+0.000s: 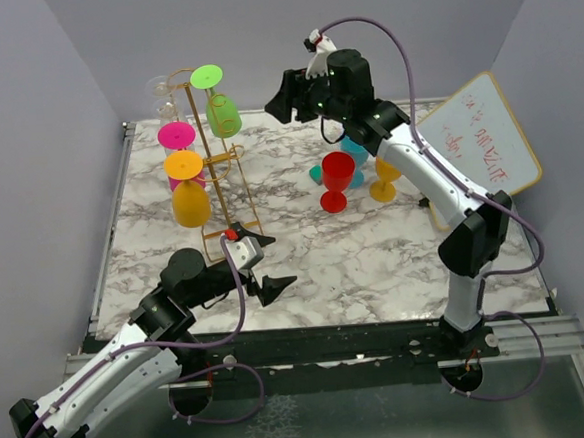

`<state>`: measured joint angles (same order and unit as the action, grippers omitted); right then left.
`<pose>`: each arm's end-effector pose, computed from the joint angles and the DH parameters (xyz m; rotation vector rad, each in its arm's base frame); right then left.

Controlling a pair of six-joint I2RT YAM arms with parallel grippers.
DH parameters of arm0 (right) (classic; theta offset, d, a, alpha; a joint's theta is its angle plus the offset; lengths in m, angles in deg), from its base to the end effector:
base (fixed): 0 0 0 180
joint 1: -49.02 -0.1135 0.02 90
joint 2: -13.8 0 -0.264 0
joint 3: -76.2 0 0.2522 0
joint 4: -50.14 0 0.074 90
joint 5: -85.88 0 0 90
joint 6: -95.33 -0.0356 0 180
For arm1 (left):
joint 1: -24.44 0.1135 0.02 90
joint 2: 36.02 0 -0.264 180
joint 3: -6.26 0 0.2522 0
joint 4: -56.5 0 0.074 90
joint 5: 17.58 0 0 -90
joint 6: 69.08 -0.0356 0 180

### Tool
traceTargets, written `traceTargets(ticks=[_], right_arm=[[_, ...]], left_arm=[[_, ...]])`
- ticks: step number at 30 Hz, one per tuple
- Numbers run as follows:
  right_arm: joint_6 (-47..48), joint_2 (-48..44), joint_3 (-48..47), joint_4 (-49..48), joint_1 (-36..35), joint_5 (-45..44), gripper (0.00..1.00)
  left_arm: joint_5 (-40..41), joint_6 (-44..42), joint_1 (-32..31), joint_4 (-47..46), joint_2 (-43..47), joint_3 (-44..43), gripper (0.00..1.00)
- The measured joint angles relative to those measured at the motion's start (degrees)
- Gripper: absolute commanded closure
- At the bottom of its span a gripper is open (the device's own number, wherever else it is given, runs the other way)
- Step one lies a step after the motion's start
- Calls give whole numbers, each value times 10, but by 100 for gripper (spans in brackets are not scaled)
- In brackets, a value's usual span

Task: Take the wine glass off the wine glass rack
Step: Pick up the wine glass from the wine rack.

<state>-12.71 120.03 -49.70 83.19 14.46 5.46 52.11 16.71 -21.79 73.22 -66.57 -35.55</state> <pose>0.3569 0.2530 0.4266 -0.3913 1.8337 0.7954 0.0927 -0.1146 0.2867 0.9798 1.4273 -0.8426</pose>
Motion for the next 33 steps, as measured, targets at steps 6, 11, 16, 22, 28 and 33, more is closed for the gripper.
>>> traceTargets(ticks=[6,11,16,22,28,33], right_arm=[[-41,100,-119,-23,0,33,32],[-68,140,-155,-34,0,57,31],[-87,145,-163,-57,0,79,31],[-120,213,-257,-98,0,94,31],[-166,289,-319,-142,0,102,31],[-184,319,-334,-157,0,114,31]], left_arm=[[0,0,0,0,0,0,1],[0,1,0,0,0,0,1],[-2,3,0,0,-6,0,1],[-2,3,0,0,-21,0,1],[-1,3,0,0,-21,0,1],[2,6,0,0,-21,0,1]])
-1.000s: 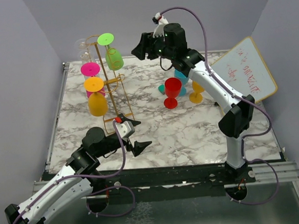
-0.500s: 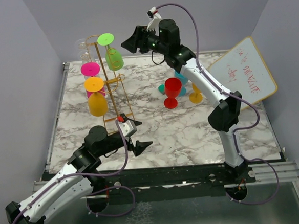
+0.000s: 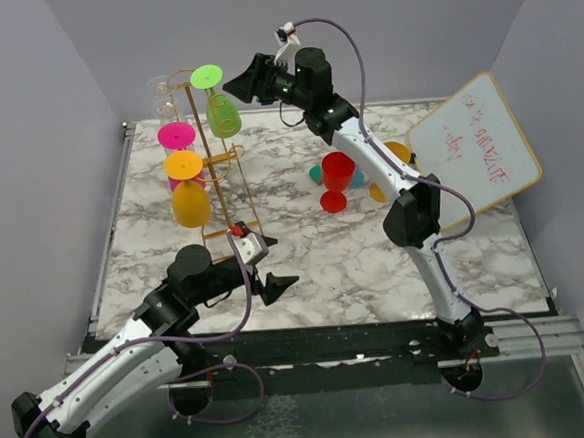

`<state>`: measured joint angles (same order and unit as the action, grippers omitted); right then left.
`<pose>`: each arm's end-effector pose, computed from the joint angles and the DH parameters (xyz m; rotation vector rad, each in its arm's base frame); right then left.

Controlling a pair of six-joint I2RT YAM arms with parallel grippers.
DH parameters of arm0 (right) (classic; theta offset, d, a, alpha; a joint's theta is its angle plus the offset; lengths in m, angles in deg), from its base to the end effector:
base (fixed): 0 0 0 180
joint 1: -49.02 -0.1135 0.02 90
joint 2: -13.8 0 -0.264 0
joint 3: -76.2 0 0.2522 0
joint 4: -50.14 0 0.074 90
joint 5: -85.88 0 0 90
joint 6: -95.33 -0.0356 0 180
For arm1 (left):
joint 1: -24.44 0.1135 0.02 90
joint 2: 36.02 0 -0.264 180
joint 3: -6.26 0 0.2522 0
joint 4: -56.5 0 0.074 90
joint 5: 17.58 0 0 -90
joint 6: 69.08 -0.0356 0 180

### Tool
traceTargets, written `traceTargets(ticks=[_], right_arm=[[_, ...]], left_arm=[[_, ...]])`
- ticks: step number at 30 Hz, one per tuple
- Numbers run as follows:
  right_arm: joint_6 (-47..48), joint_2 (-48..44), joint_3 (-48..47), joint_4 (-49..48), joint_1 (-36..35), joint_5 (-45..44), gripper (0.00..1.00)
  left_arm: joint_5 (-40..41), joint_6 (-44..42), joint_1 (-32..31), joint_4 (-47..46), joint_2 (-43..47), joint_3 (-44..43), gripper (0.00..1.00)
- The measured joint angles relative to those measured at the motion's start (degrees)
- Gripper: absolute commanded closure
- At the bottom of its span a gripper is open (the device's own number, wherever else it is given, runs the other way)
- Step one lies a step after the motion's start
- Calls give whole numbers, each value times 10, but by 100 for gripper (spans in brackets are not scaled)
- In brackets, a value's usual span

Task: Take the wine glass off the wine glass rack
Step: Pick up the wine glass from the wine rack.

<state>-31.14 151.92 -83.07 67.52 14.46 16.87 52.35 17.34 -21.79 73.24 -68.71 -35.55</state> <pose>0.4529 0.3275 0.3878 -0.2929 1.6220 1.2470 0.0972 -0.1192 0.2818 0.9824 1.4725 -0.8451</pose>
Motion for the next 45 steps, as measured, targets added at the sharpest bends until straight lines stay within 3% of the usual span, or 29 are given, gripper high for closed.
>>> traceTargets(ticks=[6,10,17,24,30,38,45], right_arm=[[51,-61,67,36,2,-25,30],[88,-205,236,60,13,-75,30],[126,-451,444,75,66,-191,29],[138,-620,591,100,67,-280,29],[116,-682,666,120,65,-239,29],[57,-685,729,107,65,-85,32],[45,-674,741,111,65,-37,32]], left_arm=[[-2,81,0,29,-27,-43,1],[-23,117,0,89,-125,-207,1],[-37,147,0,129,-233,-379,1],[41,154,0,181,-368,-580,1],[173,152,0,224,-419,-688,1],[348,137,1,289,-423,-728,1],[459,150,40,361,-407,-747,1]])
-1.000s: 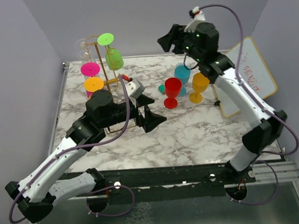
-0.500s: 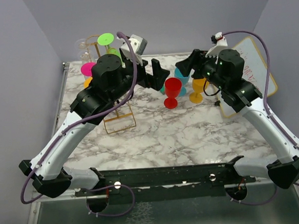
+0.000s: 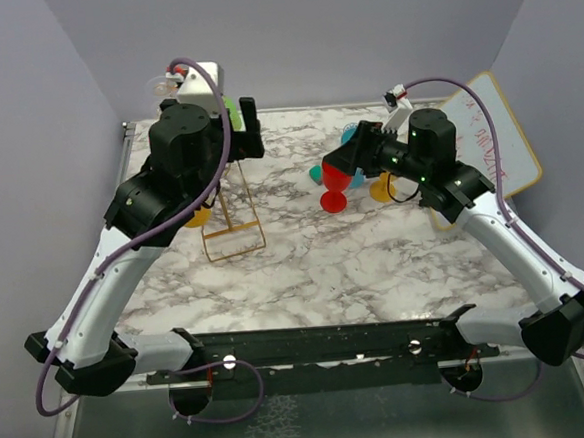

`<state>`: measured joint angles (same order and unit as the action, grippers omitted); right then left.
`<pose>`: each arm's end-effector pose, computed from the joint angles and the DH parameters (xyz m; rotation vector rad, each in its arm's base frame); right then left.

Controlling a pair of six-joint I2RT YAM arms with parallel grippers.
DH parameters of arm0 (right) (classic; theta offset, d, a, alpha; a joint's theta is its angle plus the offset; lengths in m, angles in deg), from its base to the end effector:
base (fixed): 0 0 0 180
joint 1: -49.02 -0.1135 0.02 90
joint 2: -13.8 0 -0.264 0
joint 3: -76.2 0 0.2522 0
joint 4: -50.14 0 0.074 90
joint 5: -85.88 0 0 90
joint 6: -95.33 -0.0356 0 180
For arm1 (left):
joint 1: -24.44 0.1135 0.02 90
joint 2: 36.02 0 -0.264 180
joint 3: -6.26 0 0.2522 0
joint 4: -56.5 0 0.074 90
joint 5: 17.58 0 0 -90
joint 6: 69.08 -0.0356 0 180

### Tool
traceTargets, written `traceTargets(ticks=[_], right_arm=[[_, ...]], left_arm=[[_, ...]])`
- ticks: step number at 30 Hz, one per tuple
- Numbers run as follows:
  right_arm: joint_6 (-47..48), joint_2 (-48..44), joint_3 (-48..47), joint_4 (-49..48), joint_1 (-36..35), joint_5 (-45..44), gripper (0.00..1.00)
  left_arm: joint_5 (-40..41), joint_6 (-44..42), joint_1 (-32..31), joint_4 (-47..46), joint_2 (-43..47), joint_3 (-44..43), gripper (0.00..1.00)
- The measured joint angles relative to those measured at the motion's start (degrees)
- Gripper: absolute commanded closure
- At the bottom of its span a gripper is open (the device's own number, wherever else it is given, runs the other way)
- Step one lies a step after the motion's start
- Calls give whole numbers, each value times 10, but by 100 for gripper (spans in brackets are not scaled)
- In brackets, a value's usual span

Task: Take the wine glass off the wine glass rack
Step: Pick up the wine glass from the wine rack.

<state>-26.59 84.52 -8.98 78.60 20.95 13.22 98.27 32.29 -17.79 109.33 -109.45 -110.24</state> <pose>0.2437 0.1420 0.3995 -0.1633 1.9175 0.9987 0.1833 -0.1454 0.5208 0.1355 1.7278 -0.2980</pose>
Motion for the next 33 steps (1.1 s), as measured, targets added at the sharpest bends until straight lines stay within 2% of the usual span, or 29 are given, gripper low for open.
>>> traceTargets(ticks=[10,14,21,26,33], right_arm=[[9,0,-3,17,0,3,32],[12,0,-3,20,0,3,32],[14,-4,-3,28,0,3,32],[14,-21,3,34,0,3,31],[20,-28,3,50,0,2,31]], left_arm=[[112,60,31,120,82,4,1],[137,90,37,191,74,-28,1],[150,97,69,251,61,-41,1],[105,83,131,254,47,-37,1],[-26,48,276,223,31,-11,3]])
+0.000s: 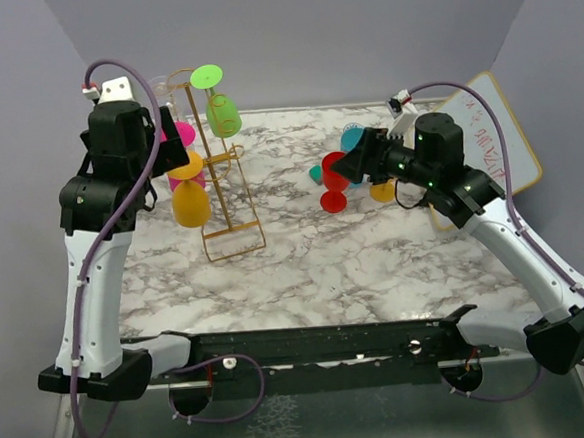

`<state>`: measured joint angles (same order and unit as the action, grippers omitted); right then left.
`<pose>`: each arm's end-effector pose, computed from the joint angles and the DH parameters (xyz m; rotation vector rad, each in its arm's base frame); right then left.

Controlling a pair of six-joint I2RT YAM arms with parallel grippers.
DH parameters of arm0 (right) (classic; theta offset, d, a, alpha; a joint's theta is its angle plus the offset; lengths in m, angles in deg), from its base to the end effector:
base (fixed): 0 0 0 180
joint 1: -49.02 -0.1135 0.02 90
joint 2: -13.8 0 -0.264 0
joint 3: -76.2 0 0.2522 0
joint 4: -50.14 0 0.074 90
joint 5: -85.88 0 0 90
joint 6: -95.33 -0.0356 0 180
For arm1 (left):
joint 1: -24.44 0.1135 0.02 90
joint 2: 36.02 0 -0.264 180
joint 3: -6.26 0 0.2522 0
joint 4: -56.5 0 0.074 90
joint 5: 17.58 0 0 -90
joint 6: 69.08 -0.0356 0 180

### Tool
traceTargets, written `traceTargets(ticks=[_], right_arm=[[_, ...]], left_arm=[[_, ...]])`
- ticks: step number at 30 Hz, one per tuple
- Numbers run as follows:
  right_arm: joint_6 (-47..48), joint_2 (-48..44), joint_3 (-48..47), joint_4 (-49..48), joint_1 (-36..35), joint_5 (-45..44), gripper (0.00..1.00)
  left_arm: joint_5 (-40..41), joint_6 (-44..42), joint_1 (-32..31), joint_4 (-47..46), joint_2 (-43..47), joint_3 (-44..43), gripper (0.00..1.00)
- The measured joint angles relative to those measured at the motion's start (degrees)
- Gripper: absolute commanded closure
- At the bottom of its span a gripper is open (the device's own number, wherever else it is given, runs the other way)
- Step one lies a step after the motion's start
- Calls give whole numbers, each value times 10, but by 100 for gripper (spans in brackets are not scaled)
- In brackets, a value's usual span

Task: Take the wine glass off the wine glass rack
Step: Pick up the wine glass from the wine rack.

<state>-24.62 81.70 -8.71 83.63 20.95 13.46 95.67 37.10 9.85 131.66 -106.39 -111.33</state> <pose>0.2291 0.1343 0.4013 -0.1933 1.9542 0.9705 0.1941 -0.0360 0.4973 -0.2754 1.9978 0.0776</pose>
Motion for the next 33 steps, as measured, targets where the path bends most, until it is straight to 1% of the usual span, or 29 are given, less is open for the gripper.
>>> traceTargets(ticks=[5,9,11,14,19,24,29,33], right_arm=[[7,-2,0,4,0,0,31],[15,-2,0,15,0,-1,31],[17,-2,0,19,0,-1,31],[22,-1,0,25,0,0,31],[34,9,-9,38,0,0,31],[46,13,-13,46,0,0,31],[52,21,-20,51,0,0,31],[55,22,-20,57,0,0,31]], left_arm=[[-125,-10,96,-33,5,22,11],[-226,-5,160,-52,25,80,12],[-265,0,183,-59,35,106,12],[-302,14,204,-71,52,137,12],[-335,41,217,-89,84,158,12],[-358,71,219,-126,113,171,13],[-370,95,219,-145,129,206,18],[-369,105,219,-150,131,225,19]])
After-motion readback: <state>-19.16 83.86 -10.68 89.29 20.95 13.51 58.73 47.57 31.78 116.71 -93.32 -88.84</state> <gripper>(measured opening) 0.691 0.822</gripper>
